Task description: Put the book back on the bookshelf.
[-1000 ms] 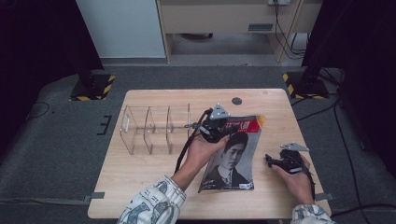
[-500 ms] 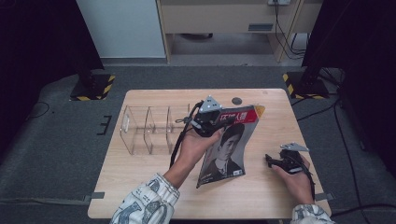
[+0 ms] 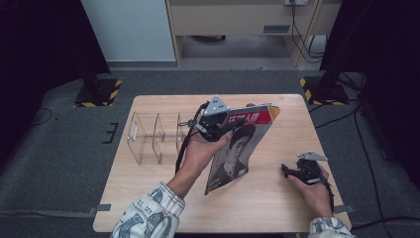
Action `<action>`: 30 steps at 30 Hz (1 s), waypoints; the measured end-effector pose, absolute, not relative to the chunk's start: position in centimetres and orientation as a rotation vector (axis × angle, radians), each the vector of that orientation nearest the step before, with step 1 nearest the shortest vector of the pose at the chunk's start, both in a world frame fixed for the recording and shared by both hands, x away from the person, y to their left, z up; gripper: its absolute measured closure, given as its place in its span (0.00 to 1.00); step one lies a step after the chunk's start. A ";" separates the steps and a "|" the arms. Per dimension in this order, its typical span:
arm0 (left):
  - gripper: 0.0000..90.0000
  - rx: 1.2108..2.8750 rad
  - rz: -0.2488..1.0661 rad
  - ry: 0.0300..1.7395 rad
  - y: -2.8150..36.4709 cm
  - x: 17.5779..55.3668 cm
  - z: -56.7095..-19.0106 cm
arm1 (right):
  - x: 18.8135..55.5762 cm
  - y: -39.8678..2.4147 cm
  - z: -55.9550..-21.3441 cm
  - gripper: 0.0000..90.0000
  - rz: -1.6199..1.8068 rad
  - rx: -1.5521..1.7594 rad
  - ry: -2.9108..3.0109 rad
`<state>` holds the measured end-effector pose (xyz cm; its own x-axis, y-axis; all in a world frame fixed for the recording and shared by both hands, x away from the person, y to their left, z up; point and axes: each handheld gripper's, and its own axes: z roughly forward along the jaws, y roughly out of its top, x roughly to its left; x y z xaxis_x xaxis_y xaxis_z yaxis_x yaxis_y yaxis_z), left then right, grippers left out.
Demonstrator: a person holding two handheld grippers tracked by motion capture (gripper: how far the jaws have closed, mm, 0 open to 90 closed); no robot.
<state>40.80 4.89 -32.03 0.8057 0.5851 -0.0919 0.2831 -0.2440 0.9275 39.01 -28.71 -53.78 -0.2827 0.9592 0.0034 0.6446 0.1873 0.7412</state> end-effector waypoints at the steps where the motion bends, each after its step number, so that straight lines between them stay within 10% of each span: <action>1: 0.97 1.838 0.327 0.662 5.0 40.8 -32.0 | 39.0 -28.7 -53.8 0.26 0.891 1.498 2.001; 30: 0.97 1.803 0.345 0.664 8.1 39.3 -30.6 | 38.9 -28.7 -53.8 0.28 0.893 1.488 2.007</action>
<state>39.32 8.09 -30.57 0.7987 0.5948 -0.0916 0.2668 -0.2136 0.9398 38.94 -28.68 -53.77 -0.2909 0.9568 0.0000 0.6408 0.1948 0.7426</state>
